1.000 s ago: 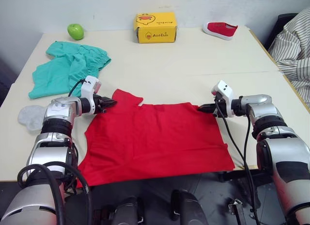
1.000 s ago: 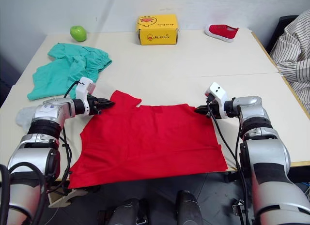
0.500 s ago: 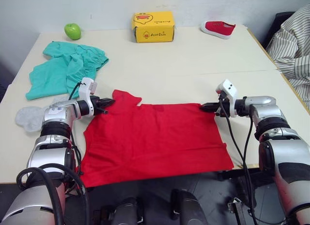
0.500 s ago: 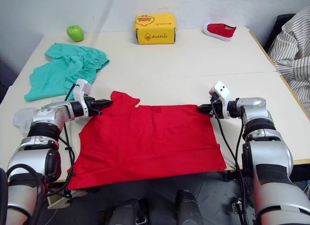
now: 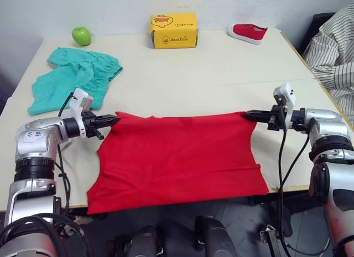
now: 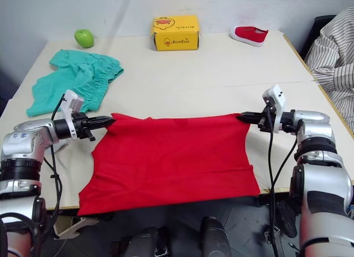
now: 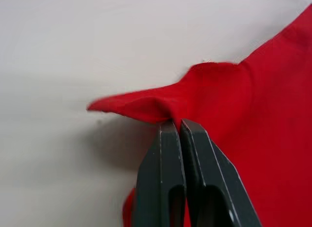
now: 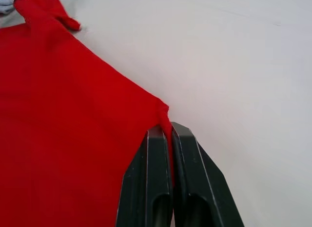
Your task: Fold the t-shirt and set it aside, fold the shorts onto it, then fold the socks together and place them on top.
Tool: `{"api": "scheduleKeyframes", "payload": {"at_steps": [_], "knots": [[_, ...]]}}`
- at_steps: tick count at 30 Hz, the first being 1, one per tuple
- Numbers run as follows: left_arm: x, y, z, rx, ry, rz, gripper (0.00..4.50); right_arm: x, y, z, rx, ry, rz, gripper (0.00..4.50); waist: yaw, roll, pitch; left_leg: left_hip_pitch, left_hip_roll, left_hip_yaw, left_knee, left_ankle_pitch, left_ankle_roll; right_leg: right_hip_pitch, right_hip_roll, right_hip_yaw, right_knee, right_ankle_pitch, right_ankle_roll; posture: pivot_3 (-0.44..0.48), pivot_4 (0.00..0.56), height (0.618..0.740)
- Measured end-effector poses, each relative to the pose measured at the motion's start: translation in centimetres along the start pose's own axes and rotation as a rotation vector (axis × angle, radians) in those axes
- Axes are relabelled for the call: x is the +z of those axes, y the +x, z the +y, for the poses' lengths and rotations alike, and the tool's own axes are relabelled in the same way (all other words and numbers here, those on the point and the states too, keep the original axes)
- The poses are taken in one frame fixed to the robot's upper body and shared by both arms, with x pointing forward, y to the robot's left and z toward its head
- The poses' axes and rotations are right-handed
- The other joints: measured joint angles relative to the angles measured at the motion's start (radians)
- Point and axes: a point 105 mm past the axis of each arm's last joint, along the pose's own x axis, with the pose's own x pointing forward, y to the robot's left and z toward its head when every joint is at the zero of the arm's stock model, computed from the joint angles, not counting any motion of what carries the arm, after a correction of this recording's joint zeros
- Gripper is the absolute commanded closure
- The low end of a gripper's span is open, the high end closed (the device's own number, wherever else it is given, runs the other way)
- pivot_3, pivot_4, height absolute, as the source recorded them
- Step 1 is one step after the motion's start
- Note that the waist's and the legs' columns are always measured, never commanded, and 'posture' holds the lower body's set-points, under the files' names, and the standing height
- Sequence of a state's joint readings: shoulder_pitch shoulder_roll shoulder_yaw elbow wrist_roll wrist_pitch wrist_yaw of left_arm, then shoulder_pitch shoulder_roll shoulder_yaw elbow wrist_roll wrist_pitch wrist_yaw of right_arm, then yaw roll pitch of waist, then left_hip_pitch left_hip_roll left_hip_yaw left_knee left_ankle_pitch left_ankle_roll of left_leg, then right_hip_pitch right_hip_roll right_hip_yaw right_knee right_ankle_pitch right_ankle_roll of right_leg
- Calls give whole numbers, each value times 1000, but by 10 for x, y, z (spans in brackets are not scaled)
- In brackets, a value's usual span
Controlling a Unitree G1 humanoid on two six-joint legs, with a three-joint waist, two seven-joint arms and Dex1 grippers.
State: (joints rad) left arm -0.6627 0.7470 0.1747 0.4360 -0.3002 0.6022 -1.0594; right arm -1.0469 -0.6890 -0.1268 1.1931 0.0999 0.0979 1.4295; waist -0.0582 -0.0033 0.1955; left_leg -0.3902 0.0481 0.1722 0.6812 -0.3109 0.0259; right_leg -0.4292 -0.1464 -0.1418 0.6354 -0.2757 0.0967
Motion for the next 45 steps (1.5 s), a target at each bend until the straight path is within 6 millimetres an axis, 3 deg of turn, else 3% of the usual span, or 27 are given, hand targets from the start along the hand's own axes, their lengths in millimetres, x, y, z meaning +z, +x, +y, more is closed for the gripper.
{"api": "scheduleKeyframes", "payload": {"at_steps": [3,8,15,17,22,29,31,35,42,45], "knots": [[-16,-9,-11,-3,25,43,4410,-7,-3,3,16,-1,0,4500,1,0,0,1,1,0,0,0,0,0,0,1,0,0,0,0,150,740],[-47,-17,-20,36,6,104,4410,-39,-8,11,31,4,46,4500,7,0,0,1,0,0,0,0,0,0,-1,1,0,0,0,0,150,740],[-57,-24,-22,102,23,107,4410,-59,-10,20,34,-67,65,4500,6,0,0,1,1,0,0,0,0,0,-1,1,0,0,0,0,150,740],[-58,-25,-23,102,17,101,4017,-59,-10,18,8,-96,64,4500,7,0,0,1,1,0,0,0,0,0,-1,1,0,0,0,0,150,740],[-54,-25,-25,71,-39,84,2529,-51,-9,20,20,-105,47,3095,7,0,0,1,1,0,0,0,0,0,-1,1,0,0,0,0,150,740],[-16,-34,-3,97,-127,36,251,-36,-25,17,2,-160,66,649,14,0,0,1,0,1,0,0,1,0,-1,1,0,0,0,0,150,740],[-14,-27,-1,84,-185,57,239,-30,-30,14,-12,-167,69,39,16,0,0,1,0,1,0,0,1,0,-1,1,0,0,0,0,150,740],[-14,-7,2,72,-234,97,239,-21,-31,11,-21,-200,68,39,17,0,0,1,-1,2,0,0,1,0,-1,1,0,0,0,0,150,740],[-13,34,11,88,-220,135,239,-37,-12,12,8,-186,132,39,21,0,0,2,-3,2,1,0,1,0,0,1,1,0,0,0,150,740],[-12,40,10,78,-204,150,856,-41,-12,11,5,-174,147,0,27,0,0,2,-2,2,1,0,1,0,0,1,1,0,0,0,150,740]]}}
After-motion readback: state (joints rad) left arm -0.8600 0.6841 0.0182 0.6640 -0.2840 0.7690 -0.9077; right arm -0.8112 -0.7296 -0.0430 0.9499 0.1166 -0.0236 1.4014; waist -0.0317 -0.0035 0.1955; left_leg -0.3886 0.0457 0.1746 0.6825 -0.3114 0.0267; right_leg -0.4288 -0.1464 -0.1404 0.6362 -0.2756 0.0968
